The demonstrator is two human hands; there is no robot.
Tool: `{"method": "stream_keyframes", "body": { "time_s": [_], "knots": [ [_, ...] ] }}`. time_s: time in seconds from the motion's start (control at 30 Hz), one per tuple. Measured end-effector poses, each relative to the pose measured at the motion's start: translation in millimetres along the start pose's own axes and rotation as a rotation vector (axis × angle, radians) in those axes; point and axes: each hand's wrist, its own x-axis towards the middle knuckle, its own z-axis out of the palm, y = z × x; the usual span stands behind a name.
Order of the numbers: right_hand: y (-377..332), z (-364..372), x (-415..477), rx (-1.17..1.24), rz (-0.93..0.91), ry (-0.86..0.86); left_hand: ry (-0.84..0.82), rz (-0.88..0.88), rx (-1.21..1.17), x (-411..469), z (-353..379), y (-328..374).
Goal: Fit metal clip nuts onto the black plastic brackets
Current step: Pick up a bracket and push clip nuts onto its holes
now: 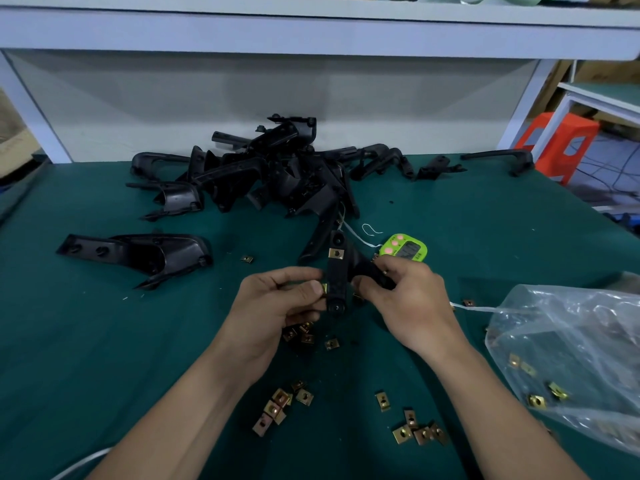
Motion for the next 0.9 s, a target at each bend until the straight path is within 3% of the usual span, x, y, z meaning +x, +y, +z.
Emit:
{"method": "stream_keyframes", "body": {
  "time_s": [0.4, 0.53, 0.73, 0.9],
  "knots": [
    [4.1, -0.6, -0.4, -0.082, -0.015, 0.007, 0.004, 0.017, 0.119, -1.3, 1.1, -0.9],
    [5.4, 2.7, -2.3, -0.150, 0.017, 0.011, 0.108, 0.032, 0.205, -0.4, 5.7, -5.7],
    [3.5, 6.1, -3.2, -0.134, 0.037, -0.025, 0.297, 0.030, -0.004, -3.7, 17.1, -10.5],
    [0.7, 7.2, -8.1, -0.194, 0.045, 0.037, 0.381, 0.071, 0.064, -8.9, 25.3, -23.0]
  ]
}}
